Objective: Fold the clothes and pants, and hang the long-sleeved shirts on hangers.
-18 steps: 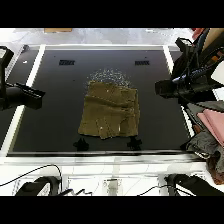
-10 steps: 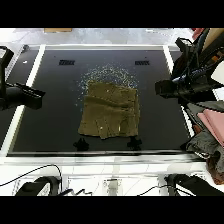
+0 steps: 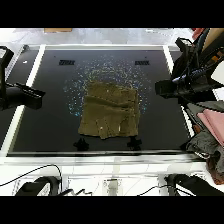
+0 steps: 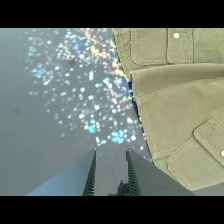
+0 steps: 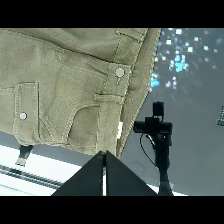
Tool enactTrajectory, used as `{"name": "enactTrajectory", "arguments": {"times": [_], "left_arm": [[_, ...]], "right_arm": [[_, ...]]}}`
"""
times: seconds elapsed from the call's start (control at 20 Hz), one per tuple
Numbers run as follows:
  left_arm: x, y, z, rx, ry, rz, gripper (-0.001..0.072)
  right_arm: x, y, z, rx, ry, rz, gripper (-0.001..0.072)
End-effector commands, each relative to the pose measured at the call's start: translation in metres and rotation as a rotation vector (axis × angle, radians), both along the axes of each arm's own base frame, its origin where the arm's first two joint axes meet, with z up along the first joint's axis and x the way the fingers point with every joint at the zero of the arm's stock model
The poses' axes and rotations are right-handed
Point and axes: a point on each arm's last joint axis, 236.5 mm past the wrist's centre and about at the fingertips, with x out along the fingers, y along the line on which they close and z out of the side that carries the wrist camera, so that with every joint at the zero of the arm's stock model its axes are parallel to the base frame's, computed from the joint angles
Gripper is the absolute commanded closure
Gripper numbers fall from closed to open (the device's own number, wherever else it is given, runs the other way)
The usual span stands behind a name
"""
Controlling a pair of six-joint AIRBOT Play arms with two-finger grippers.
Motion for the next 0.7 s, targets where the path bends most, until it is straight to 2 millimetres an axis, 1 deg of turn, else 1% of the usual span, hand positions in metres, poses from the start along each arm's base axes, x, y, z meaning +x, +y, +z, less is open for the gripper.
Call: {"name": "enactTrajectory", "arguments": {"times": [0.0, 0.15, 0.25, 0.3, 0.35, 0.4, 0.45, 0.5, 0.55, 0.6, 0.65], "left_arm": [[0.000, 0.000, 0.001, 0.000, -0.002, 0.000, 0.0497], [0.000, -0.001, 0.001, -0.012, 0.001, 0.006, 0.0497], [-0.001, -0.005, 0.002, -0.031, 0.002, 0.000, 0.0497], [0.000, -0.005, 0.001, -0.031, 0.005, -0.001, 0.0497], [-0.001, -0.004, -0.002, -0.024, 0.017, 0.000, 0.0497], [-0.001, 0.005, -0.009, 0.014, 0.033, 0.016, 0.0509], [-0.004, 0.017, -0.021, 0.067, 0.068, 0.035, 0.0658], [-0.010, 0.030, -0.040, 0.130, 0.134, 0.050, 0.0692], [-0.017, 0.040, -0.061, 0.172, 0.197, 0.062, 0.0692], [-0.024, 0.045, -0.085, 0.195, 0.261, 0.066, 0.0692], [-0.032, 0.045, -0.110, 0.195, 0.324, 0.061, 0.0692]], "right_arm": [[0.000, 0.000, 0.000, 0.000, 0.000, 0.001, 0.0686], [0.001, 0.001, 0.000, 0.001, -0.002, 0.001, 0.0686], [0.010, 0.002, 0.006, 0.013, -0.048, -0.005, 0.0685], [0.013, 0.000, 0.007, 0.004, -0.062, -0.003, 0.0685], [0.016, -0.011, 0.005, -0.054, -0.074, 0.003, 0.0685], [0.017, -0.027, 0.001, -0.141, -0.080, 0.014, 0.0686], [0.015, -0.050, -0.003, -0.249, -0.067, 0.012, 0.0686], [0.009, -0.070, -0.006, -0.349, -0.040, 0.020, 0.0685], [0.003, -0.088, -0.011, -0.441, -0.009, 0.054, 0.0686], [-0.003, -0.098, -0.019, -0.488, 0.035, 0.110, 0.0687], [-0.007, -0.105, -0.030, -0.484, 0.074, 0.136, 0.0687]]}}
